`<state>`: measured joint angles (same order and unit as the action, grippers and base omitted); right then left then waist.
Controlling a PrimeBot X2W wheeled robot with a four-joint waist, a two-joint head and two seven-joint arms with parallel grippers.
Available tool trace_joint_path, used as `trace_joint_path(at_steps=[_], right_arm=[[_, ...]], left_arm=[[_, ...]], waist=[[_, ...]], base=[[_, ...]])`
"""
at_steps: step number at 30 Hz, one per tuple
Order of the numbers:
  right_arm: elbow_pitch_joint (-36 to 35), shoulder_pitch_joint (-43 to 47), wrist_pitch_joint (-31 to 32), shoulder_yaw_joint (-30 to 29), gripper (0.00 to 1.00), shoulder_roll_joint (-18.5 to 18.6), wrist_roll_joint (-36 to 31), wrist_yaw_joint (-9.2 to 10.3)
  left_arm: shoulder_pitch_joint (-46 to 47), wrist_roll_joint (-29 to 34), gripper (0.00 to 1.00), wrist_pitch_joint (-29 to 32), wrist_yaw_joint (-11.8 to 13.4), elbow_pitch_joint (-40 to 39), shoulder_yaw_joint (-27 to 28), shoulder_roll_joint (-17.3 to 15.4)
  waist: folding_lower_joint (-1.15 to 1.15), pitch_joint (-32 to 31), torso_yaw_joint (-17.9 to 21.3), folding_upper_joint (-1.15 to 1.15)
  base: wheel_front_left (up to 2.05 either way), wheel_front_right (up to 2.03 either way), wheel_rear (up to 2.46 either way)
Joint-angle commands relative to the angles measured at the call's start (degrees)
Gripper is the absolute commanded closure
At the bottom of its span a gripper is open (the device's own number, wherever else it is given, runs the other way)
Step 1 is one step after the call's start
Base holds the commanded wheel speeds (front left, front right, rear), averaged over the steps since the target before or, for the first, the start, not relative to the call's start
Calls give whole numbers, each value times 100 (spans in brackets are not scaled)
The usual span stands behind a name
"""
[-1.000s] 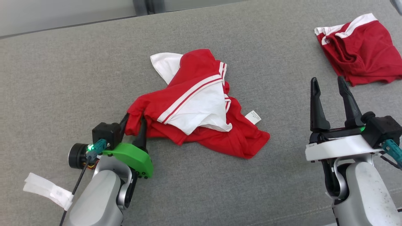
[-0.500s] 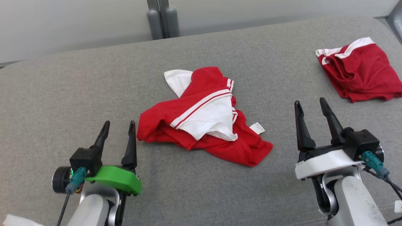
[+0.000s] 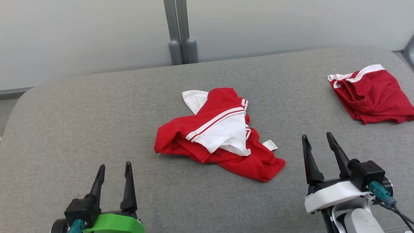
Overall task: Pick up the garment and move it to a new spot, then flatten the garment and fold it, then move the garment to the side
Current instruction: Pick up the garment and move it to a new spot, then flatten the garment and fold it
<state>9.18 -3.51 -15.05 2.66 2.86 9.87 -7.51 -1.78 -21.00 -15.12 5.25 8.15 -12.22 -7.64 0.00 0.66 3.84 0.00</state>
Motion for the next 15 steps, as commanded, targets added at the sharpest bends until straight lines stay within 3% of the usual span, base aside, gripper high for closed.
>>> trace_joint_path(at_steps=[1,15], right_arm=[[-12,91,-18,20,0,7,29,4],[67,44,-18,70,0,9,31,4]], left_arm=[[-101,55,0,0,-30,-2,60,23],[-155,293,0,-1,-256,156,348,224]], waist=[[0,-54,-49,0],[0,-62,-36,0]], base=[[0,0,0],[0,0,0]])
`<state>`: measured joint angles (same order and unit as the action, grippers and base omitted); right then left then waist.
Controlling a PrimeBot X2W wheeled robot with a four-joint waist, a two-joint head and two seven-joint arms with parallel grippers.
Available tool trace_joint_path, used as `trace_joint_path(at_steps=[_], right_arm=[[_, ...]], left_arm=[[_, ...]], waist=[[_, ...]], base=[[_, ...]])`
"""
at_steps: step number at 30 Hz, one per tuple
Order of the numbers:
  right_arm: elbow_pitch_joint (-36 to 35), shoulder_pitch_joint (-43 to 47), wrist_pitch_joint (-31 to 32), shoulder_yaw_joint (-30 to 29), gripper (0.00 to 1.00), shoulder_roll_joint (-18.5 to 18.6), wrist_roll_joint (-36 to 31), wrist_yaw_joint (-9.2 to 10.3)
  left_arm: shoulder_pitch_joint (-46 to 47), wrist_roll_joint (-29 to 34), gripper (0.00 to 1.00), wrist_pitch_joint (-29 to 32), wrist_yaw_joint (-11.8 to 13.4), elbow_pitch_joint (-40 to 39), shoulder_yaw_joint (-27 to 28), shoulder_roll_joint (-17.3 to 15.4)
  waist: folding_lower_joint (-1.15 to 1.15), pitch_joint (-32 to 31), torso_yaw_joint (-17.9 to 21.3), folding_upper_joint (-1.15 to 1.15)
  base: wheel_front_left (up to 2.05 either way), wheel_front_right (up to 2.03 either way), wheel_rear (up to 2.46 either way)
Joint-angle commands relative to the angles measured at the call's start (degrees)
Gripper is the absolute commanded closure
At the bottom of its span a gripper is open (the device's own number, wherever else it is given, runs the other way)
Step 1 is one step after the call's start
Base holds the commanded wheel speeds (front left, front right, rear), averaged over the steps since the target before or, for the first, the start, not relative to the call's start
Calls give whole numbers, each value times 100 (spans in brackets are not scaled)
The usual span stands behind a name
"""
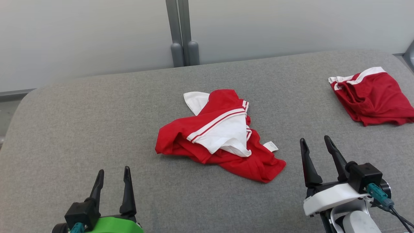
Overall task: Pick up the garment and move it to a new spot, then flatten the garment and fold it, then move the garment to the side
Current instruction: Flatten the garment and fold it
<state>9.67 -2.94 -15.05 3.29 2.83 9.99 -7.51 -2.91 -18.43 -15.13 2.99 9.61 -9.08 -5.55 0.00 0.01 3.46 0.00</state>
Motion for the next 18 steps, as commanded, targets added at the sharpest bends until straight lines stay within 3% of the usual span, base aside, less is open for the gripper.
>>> trace_joint_path(at_steps=[1,12,18], right_arm=[[22,-17,-18,11,0,11,20,4],[18,-62,-18,-11,0,11,4,4],[-33,-161,-18,-17,0,12,19,4]], left_arm=[[-34,48,0,0,-45,20,45,18],[71,233,0,0,-180,65,108,93],[514,573,0,55,-419,192,-358,60]], waist=[[0,5,3,0],[0,86,6,0],[0,272,74,0]], base=[[0,0,0],[0,0,0],[0,0,0]])
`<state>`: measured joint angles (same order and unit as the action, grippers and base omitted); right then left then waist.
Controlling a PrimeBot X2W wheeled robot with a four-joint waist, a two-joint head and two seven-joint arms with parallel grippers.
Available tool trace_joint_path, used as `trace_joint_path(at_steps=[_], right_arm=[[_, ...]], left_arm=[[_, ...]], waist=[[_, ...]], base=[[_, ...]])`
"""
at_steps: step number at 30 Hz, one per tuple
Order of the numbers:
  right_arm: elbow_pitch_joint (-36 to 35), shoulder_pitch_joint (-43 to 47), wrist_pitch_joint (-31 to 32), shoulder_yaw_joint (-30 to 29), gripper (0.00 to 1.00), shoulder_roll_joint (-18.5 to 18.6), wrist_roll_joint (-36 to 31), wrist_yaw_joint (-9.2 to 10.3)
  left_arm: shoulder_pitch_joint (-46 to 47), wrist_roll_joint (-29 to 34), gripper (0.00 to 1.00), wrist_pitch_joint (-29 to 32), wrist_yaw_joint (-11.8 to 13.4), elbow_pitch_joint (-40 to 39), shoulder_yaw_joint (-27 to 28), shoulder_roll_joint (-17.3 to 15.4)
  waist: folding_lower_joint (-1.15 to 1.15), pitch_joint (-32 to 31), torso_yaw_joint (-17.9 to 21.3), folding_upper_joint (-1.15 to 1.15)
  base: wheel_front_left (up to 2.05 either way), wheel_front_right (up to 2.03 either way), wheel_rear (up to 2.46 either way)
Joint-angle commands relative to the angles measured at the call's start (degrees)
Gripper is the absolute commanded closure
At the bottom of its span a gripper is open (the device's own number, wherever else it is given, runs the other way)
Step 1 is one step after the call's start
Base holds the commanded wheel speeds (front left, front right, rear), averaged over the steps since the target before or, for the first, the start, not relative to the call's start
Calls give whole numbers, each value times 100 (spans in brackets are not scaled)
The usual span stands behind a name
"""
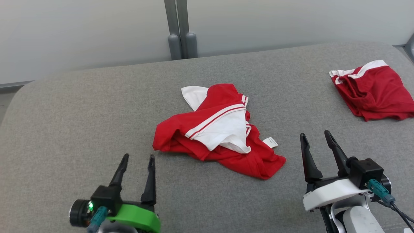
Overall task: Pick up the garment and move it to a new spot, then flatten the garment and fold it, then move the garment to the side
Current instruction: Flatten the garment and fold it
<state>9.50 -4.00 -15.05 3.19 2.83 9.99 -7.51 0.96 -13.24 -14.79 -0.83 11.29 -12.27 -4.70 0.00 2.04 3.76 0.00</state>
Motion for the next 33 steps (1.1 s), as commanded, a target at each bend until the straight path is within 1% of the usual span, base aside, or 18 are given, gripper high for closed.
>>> trace_joint_path(at_steps=[1,4,8,12,15,19,20,21,22,29,31,32,33], right_arm=[[-18,-80,-18,-5,0,12,8,4],[-29,-156,-18,0,0,11,-1,4],[-49,-267,-17,17,0,11,20,4],[-66,-363,-17,14,0,10,53,4],[-64,-423,-17,-1,0,10,93,4],[-79,-490,-17,14,0,10,150,4],[-81,-493,-18,16,0,9,168,4],[-76,-498,-18,6,0,10,179,4],[-74,-510,-17,-9,0,10,194,4],[-61,-513,-18,-49,0,9,235,4],[-79,-522,-17,-58,0,9,249,4],[-84,-528,-17,-65,0,10,254,4],[-89,-530,-17,-65,0,10,253,4]], left_arm=[[227,126,0,68,-98,62,-154,-21],[627,314,0,255,-298,235,-594,13],[1160,547,0,571,-486,571,-1173,56],[1657,746,0,723,-566,948,-1597,70],[1980,809,0,751,-604,1234,-1816,92],[2351,900,0,834,-574,1621,-1932,78],[2417,940,0,895,-550,1721,-1940,60],[2599,1095,0,1052,-474,1903,-2001,-15],[2695,1154,0,1096,-408,1966,-1996,-39],[2861,1297,0,1546,-274,2254,-2082,-144],[2876,1259,32,1638,-259,2220,-2090,-128],[2891,1245,60,1642,-236,2180,-2094,-113],[2889,1241,72,1658,-227,2152,-2110,-103]], waist=[[0,112,69,0],[0,265,177,0],[0,475,375,0],[0,695,592,0],[0,840,742,0],[0,974,913,0],[0,995,944,0],[0,1036,1000,0],[0,1053,1019,0],[0,1065,1036,0],[0,1061,1015,0],[0,1058,1000,0],[0,1052,987,0]], base=[[0,0,0],[0,0,0],[0,0,0],[0,0,0],[0,0,0],[0,0,0],[0,0,0],[0,0,0],[0,0,0],[0,0,0],[0,0,0],[0,0,0],[0,0,0]])
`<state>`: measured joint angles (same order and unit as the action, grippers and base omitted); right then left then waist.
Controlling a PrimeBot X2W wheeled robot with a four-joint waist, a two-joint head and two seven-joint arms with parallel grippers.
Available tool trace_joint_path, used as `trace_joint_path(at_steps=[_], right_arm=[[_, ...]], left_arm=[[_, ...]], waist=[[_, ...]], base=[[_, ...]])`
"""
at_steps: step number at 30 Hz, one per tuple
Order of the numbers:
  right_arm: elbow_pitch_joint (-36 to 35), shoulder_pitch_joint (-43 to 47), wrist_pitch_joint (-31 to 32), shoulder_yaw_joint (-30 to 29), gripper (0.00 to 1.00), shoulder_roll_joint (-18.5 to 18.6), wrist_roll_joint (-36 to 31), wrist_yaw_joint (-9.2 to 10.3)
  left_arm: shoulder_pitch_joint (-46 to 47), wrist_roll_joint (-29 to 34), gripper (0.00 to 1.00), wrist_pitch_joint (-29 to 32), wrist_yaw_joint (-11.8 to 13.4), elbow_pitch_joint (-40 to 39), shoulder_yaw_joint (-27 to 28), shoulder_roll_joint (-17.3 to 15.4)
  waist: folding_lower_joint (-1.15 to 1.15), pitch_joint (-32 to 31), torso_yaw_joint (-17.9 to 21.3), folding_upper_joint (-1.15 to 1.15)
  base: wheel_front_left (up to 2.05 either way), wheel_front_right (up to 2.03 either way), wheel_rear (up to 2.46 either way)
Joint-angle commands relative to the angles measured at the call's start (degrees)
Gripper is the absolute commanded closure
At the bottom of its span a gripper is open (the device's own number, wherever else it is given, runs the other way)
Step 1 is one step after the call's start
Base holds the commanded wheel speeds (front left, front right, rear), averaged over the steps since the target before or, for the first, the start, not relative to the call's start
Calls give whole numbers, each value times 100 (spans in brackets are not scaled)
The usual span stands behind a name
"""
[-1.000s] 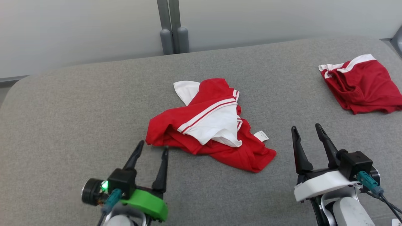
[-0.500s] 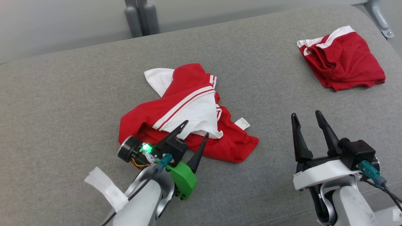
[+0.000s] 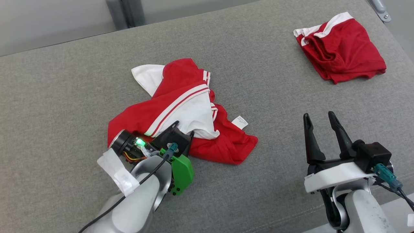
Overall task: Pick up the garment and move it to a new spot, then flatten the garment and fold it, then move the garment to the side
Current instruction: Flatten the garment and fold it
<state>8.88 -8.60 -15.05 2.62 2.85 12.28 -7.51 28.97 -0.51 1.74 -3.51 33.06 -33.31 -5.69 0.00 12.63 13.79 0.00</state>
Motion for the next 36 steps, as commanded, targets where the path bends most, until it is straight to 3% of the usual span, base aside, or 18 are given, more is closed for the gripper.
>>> trace_joint_path(at_steps=[1,6,12,17,24,32,36], right_arm=[[-33,-69,-17,-7,0,8,25,4],[-26,-60,-17,-22,0,8,17,4],[-25,-19,-18,-80,0,8,-48,4],[2,50,-18,-116,0,9,-124,4],[22,65,-17,-126,0,9,-193,4],[51,49,-18,-124,0,9,-271,4],[75,48,-17,-84,0,10,-294,4]], left_arm=[[73,-61,100,10,47,-64,-10,7],[-3,-170,100,-15,31,-239,-38,38],[34,-426,100,-554,315,-699,277,82],[37,-837,100,-980,816,-1146,1040,-92],[-351,-1359,100,-1306,1303,-1156,2012,-430],[-985,-2132,100,-1589,1523,-704,2973,-518],[-1246,-2367,100,-1657,1498,-457,3263,-473]], waist=[[0,-17,-31,0],[0,-62,-113,0],[0,-156,-268,0],[0,-287,-511,0],[0,-331,-820,0],[0,-315,-1105,0],[0,-337,-1188,0]], base=[[0,0,0],[0,0,0],[0,0,0],[0,0,0],[0,0,0],[0,0,0],[0,0,0]])
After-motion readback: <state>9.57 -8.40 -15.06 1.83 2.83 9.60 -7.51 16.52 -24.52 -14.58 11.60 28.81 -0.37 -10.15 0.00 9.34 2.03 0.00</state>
